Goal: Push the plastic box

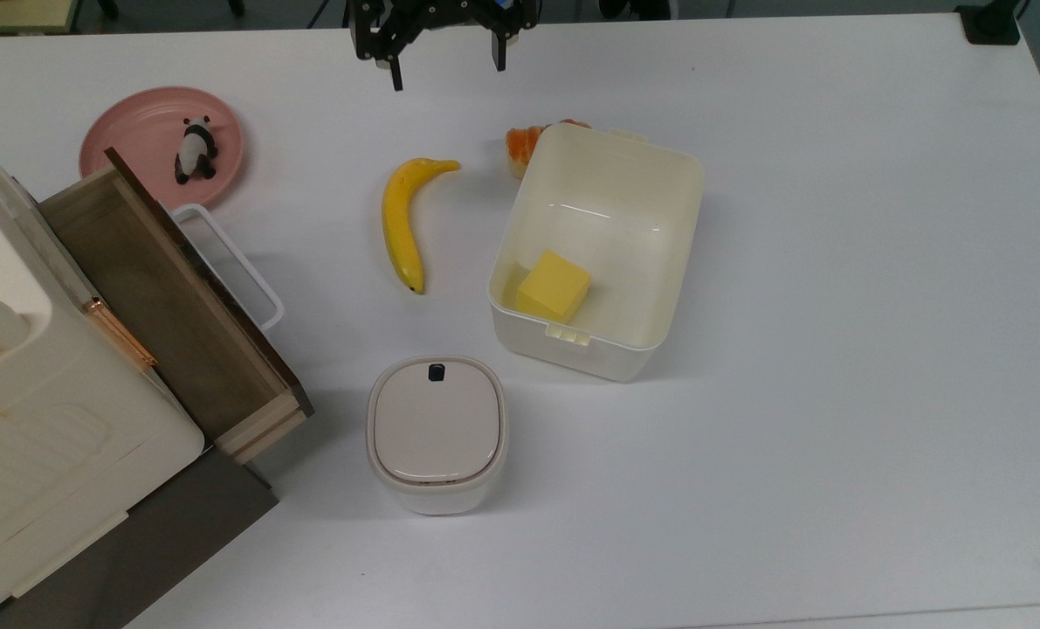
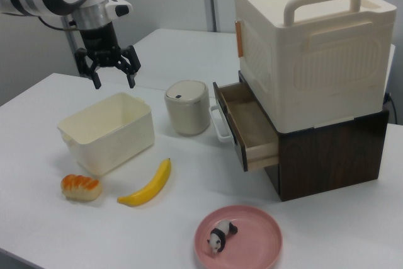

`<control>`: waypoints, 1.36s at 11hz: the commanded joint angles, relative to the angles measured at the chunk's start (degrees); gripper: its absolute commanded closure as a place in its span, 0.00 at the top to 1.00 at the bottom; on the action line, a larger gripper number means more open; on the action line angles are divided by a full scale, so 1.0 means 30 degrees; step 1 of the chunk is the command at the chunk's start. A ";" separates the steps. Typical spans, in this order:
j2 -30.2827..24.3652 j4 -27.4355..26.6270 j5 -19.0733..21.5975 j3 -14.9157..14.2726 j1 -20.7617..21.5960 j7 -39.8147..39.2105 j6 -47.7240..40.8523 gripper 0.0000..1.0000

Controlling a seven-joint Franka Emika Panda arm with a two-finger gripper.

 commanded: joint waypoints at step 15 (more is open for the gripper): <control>0.2625 -0.3500 -0.1421 0.0013 0.1595 -1.2747 0.4519 1.00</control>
